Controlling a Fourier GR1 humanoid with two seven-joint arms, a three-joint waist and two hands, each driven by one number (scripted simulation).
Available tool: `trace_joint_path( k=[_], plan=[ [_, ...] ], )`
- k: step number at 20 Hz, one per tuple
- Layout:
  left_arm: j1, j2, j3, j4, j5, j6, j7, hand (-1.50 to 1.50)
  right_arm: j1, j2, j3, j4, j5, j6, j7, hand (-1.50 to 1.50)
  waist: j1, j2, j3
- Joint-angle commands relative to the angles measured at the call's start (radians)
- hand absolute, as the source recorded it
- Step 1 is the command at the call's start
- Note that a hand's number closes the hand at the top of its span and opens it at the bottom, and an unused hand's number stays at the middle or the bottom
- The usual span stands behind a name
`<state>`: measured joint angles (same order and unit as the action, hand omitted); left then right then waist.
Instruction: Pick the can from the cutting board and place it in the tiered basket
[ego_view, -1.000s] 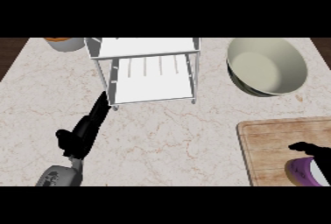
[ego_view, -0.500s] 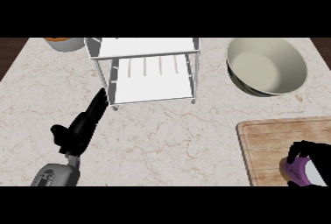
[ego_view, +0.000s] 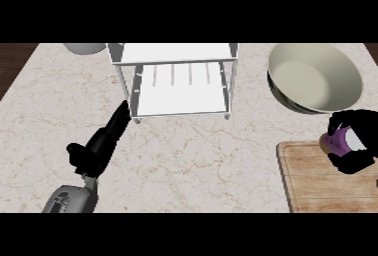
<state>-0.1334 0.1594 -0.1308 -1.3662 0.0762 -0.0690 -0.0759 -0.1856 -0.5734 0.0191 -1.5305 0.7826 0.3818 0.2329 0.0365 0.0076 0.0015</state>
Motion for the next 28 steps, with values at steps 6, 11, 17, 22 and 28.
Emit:
trace_joint_path(
  k=[6,11,17,22,28],
  plan=[
    [0.054,0.013,0.009,-0.021,-0.005,-0.013,-0.027,0.0,-0.279,0.1,-0.142,0.235,-0.161,-0.078,-0.166,1.5,-0.013,-0.006,-0.001],
    [-0.008,0.025,0.043,-0.039,0.027,-0.023,0.05,0.0,-0.397,0.159,-0.199,0.156,-0.279,-0.065,-0.151,1.5,-0.024,-0.008,-0.001],
    [-0.02,-0.031,0.021,0.079,-0.039,0.013,-0.042,0.0,-0.593,0.177,-0.179,0.028,-0.346,0.076,0.115,1.5,-0.038,-0.01,-0.003],
    [0.008,-0.008,0.041,0.023,-0.01,-0.012,-0.012,0.0,-0.844,0.29,-0.142,0.13,-0.343,0.031,0.305,1.5,-0.019,-0.009,-0.003],
    [0.018,-0.003,0.026,-0.03,-0.027,-0.016,0.029,0.0,-1.079,0.327,-0.156,0.386,-0.323,-0.016,0.343,1.5,-0.013,-0.006,-0.002]
  ],
)
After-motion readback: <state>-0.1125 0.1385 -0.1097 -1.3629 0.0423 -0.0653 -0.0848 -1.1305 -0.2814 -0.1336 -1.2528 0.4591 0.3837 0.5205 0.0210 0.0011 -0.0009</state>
